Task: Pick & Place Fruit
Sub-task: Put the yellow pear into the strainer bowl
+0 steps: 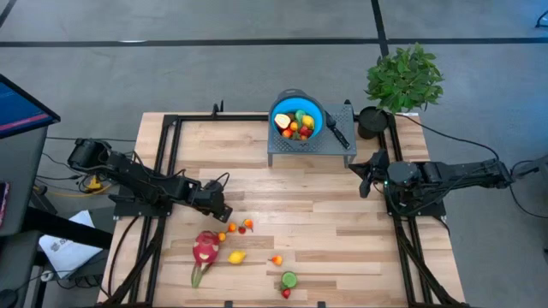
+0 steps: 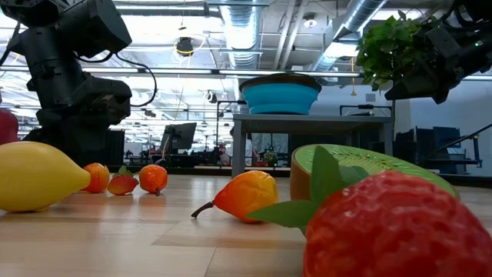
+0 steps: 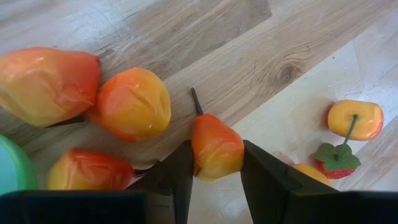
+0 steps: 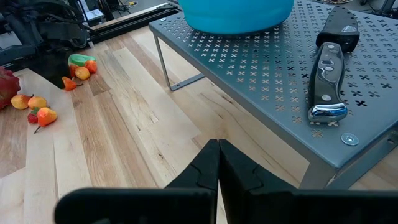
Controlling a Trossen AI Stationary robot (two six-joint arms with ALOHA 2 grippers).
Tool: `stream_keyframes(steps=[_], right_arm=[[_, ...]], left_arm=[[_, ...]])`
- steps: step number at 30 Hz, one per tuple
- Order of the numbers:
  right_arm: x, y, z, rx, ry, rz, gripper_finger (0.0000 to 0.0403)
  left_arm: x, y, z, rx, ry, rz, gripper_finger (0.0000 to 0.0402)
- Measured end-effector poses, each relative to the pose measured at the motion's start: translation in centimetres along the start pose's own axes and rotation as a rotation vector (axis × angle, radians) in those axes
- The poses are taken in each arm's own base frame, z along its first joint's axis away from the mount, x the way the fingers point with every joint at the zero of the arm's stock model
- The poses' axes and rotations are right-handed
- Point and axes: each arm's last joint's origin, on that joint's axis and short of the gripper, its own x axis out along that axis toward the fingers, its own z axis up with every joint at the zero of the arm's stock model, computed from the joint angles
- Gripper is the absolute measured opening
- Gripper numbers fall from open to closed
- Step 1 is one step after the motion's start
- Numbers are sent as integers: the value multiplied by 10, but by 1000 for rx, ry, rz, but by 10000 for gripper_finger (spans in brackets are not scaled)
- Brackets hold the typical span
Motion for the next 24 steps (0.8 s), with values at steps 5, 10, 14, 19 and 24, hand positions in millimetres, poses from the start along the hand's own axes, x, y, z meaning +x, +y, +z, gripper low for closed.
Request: stream_keyframes(steps=[5, 10, 14, 19, 24], right_arm=[[0, 0, 0, 0, 0, 0, 0], [0, 0, 0, 0, 0, 0, 0], [0, 0, 0, 0, 0, 0, 0], [0, 0, 0, 0, 0, 0, 0], [0, 0, 0, 0, 0, 0, 0]], left_arm=[[0, 0, 0, 0, 0, 0, 111], [0, 0, 0, 0, -1, -2, 111], [0, -2, 1, -2, -6, -18, 111], [0, -3, 1, -4, -12, -35, 111], [0, -4, 2, -5, -17, -45, 111]])
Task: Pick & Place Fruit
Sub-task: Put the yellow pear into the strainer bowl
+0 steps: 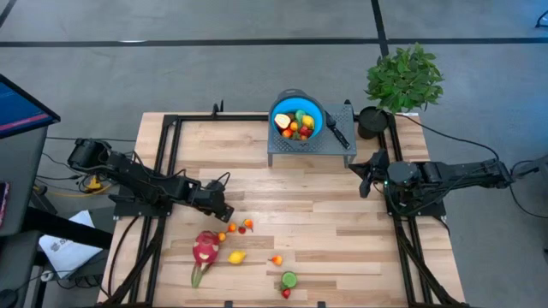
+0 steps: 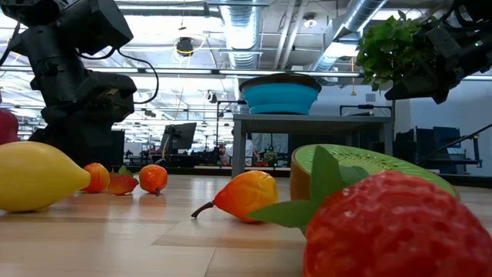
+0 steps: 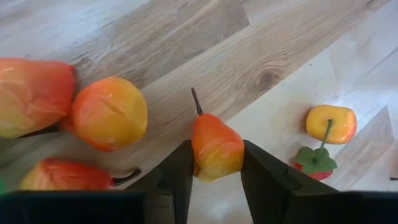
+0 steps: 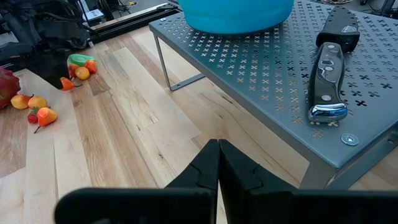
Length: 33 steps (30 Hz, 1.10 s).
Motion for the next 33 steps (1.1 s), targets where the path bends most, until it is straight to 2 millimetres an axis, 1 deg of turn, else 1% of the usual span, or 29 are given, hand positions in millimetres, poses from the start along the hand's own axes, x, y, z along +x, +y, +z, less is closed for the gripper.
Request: stream_keyframes(steps=[20, 27, 33], right_arm=[[0, 0, -1, -5, 7, -2, 0], [0, -1, -3, -18, 26, -11, 0], [0, -1, -3, -19, 27, -11, 0]], left_arm=[[-1, -6, 2, -8, -17, -63, 111], [-2, -13, 5, -16, -43, -141, 110], [-8, -24, 11, 7, -97, -271, 114]])
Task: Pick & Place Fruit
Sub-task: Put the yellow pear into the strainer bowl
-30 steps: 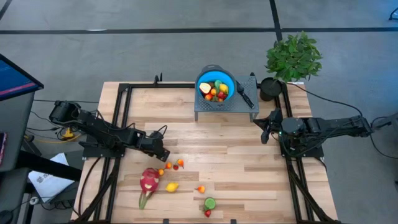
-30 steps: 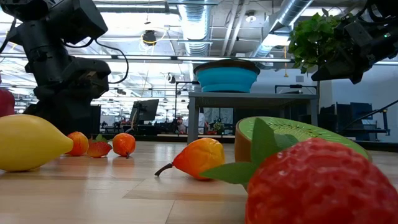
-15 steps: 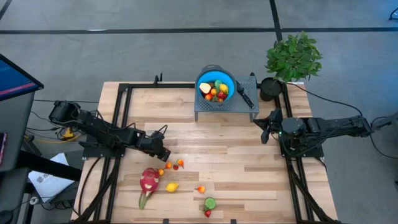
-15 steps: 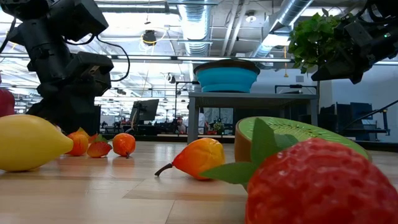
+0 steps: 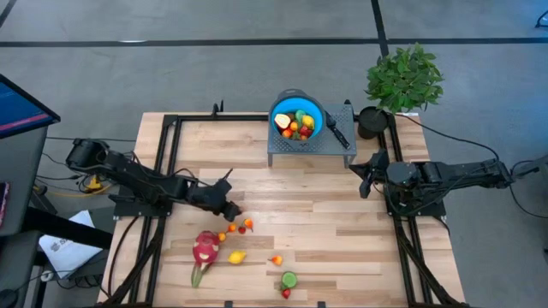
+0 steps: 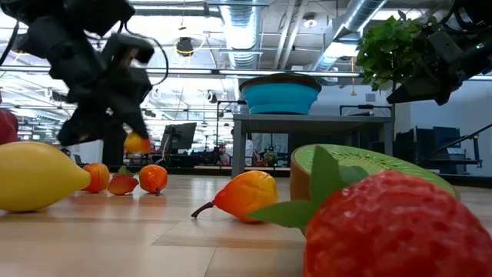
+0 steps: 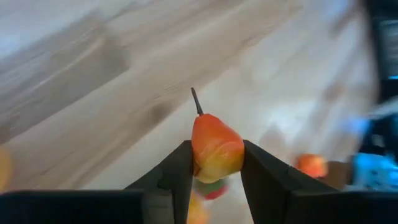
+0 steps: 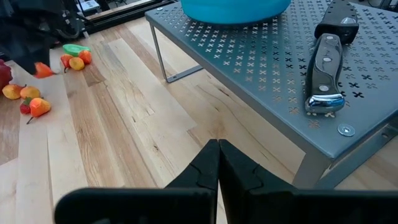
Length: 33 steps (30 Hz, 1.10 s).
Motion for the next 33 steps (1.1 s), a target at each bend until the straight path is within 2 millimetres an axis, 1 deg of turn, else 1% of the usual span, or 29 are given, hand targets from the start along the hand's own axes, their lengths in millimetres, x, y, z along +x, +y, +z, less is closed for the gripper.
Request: stream_keyframes(steps=[6, 10, 14, 18, 26, 29, 33], right_arm=[[0, 0, 0, 0, 0, 0, 0], [0, 0, 0, 0, 0, 0, 0], [0, 0, 0, 0, 0, 0, 0], [0, 0, 0, 0, -1, 0, 0], [0, -1, 1, 4, -18, -28, 0], [0, -1, 2, 6, -33, -52, 0], [0, -1, 2, 9, -43, -63, 0]], left_arm=[[-8, -19, 21, 91, -145, -212, 111], [-20, -29, 38, 162, -281, -341, 114], [-34, -33, 56, 233, -410, -417, 112], [-45, -31, 72, 292, -522, -430, 111], [-62, -28, 103, 382, -765, -398, 113], [-68, -30, 116, 389, -820, -374, 111], [-79, -42, 132, 450, -900, -354, 112]])
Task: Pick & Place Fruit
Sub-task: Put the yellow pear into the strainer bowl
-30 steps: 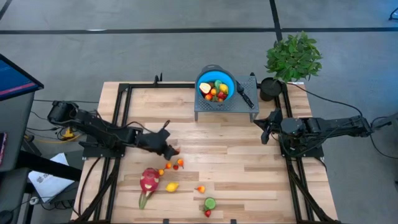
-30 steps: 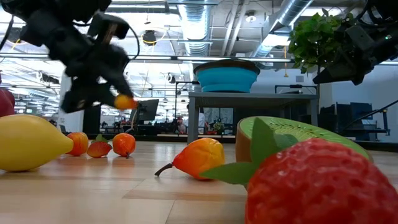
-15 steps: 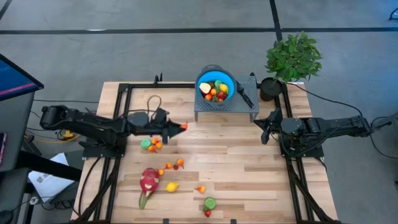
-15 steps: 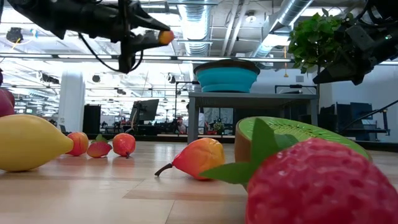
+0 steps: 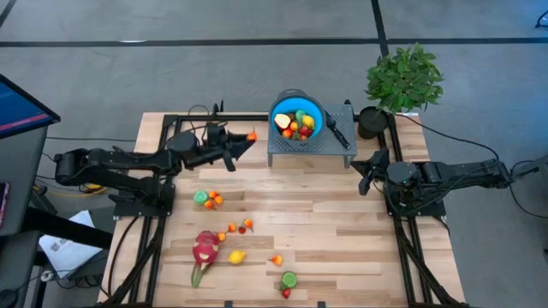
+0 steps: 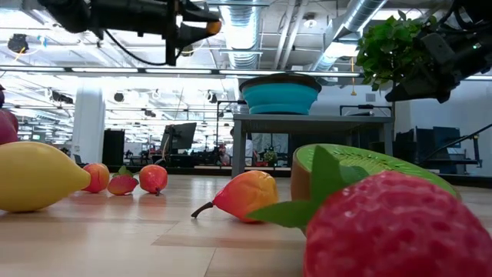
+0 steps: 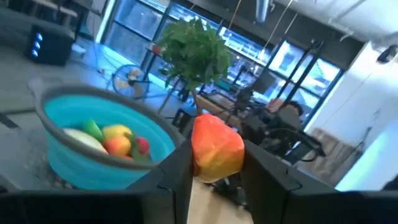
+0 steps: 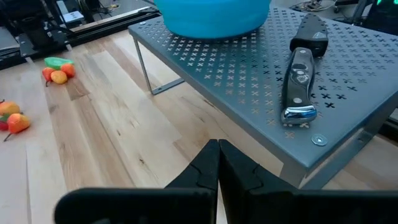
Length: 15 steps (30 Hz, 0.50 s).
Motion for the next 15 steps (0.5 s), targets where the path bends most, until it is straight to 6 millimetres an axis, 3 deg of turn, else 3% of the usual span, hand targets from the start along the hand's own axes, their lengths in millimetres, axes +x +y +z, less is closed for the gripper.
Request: stream_keyframes(steps=[7, 15], right_arm=[[0, 0, 0, 2, -3, 1, 0], [0, 0, 0, 2, -3, 1, 0]], left_arm=[[36, -3, 21, 111, -47, 24, 111], [91, 4, 11, 170, 7, 65, 111]])
